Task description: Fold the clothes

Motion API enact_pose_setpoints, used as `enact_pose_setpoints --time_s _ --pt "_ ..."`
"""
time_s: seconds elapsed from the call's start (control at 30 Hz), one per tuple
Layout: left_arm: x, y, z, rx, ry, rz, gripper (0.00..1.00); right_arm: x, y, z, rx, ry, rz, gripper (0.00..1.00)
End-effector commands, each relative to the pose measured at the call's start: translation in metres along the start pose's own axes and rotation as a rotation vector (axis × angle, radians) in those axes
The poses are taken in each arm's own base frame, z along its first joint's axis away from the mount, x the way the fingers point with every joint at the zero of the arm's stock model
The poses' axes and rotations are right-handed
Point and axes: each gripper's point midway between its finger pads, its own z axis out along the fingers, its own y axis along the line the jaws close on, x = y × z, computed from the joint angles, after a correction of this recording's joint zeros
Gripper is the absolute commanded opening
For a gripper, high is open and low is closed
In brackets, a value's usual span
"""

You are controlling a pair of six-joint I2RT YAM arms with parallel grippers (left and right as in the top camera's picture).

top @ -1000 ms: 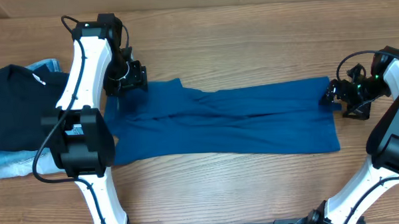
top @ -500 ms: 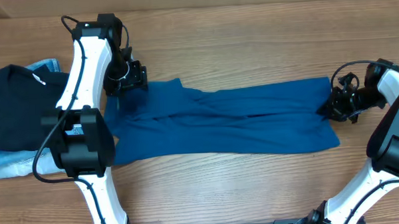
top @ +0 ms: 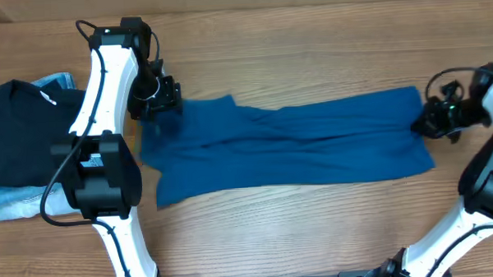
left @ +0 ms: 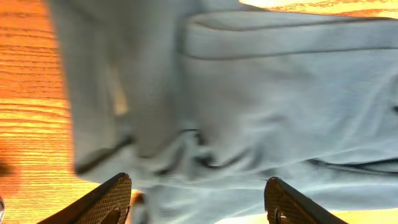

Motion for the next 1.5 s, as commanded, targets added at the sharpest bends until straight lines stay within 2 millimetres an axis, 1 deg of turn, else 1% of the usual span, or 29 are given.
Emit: enact_pose_setpoints --time_s 0.0,0.1,0.17,0.23,0.27,0.33,0.4,0.5,0.53,0.63,0.7,0.73,0.8,0.83,0.87,0.9,0.93,0.97,1.0,1.03,1.13,1.2,1.3,1.4,1.47 --pt "-0.004 -0.011 -0.019 0.036 -0.057 0.031 0.72 -0.030 -0.036 -0.036 0.150 -0.116 0.080 0.04" --pt "-0.004 -0.012 -0.019 0.039 -0.056 0.027 0.72 -0.039 -0.042 -0.051 0.147 -0.151 0.095 0.04" --pt "-0.004 -0.012 -0.019 0.039 -0.056 0.027 0.72 -0.039 -0.035 -0.061 0.132 -0.150 0.092 0.04" --pt "-0.005 -0.012 -0.019 0.040 -0.061 0.025 0.73 -0.035 -0.012 -0.071 0.119 -0.124 0.060 0.04" --pt "-0.005 -0.012 -0.020 0.041 -0.062 0.020 0.73 -0.030 0.003 -0.074 0.121 -0.111 0.030 0.04" --pt "-0.005 -0.012 -0.020 0.041 -0.063 0.021 0.73 -0.024 0.025 -0.076 0.122 -0.098 -0.018 0.04" --pt "-0.005 -0.012 -0.020 0.040 -0.063 0.020 0.73 -0.011 0.056 -0.072 0.124 -0.071 -0.074 0.04" --pt "-0.005 -0.012 -0.020 0.041 -0.063 0.021 0.73 0.019 0.098 -0.053 0.141 0.015 -0.141 0.04" --pt "-0.006 -0.012 -0.020 0.041 -0.064 0.021 0.73 0.032 0.120 -0.043 0.152 0.041 -0.182 0.04" --pt "-0.007 -0.012 -0.020 0.042 -0.070 0.023 0.73 0.061 0.167 -0.020 0.179 0.067 -0.247 0.04" --pt "-0.007 -0.012 -0.020 0.042 -0.070 0.023 0.73 0.086 0.200 -0.003 0.200 0.072 -0.290 0.04" --pt "-0.007 -0.012 -0.020 0.042 -0.070 0.023 0.73 0.094 0.210 0.002 0.213 0.064 -0.302 0.04" --pt "-0.007 -0.012 -0.020 0.042 -0.071 0.023 0.73 0.117 0.236 0.020 0.245 0.037 -0.344 0.04" --pt "-0.007 -0.012 -0.020 0.042 -0.072 0.023 0.74 0.127 0.246 0.027 0.244 0.033 -0.370 0.04" --pt "-0.008 -0.012 -0.020 0.042 -0.072 0.023 0.74 0.151 0.267 0.047 0.230 0.032 -0.454 0.04" --pt "-0.007 -0.012 -0.020 0.042 -0.072 0.023 0.74 0.162 0.275 0.058 0.233 0.033 -0.482 0.04" --pt "-0.007 -0.012 -0.020 0.042 -0.071 0.023 0.74 0.170 0.279 0.064 0.236 0.039 -0.502 0.04" --pt "-0.007 -0.012 -0.020 0.041 -0.070 0.023 0.74 0.177 0.281 0.072 0.249 0.048 -0.529 0.06" --pt "-0.007 -0.012 -0.020 0.042 -0.070 0.023 0.73 0.181 0.282 0.075 0.257 0.052 -0.542 0.16" --pt "-0.007 -0.012 -0.020 0.042 -0.069 0.023 0.74 0.184 0.282 0.078 0.265 0.054 -0.553 0.18" --pt "-0.007 -0.012 -0.020 0.041 -0.069 0.023 0.73 0.188 0.283 0.080 0.272 0.066 -0.630 0.25" --pt "-0.007 -0.012 -0.020 0.042 -0.069 0.023 0.74 0.188 0.277 0.078 0.286 0.083 -0.655 0.25" --pt "-0.007 -0.012 -0.020 0.041 -0.069 0.023 0.74 0.171 0.261 0.070 0.341 0.068 -0.616 0.21" --pt "-0.007 -0.012 -0.020 0.041 -0.068 0.023 0.74 0.151 0.242 0.061 0.370 0.066 -0.550 0.21" --pt "-0.007 -0.012 -0.020 0.041 -0.068 0.023 0.74 0.142 0.227 0.054 0.392 0.078 -0.502 0.21"
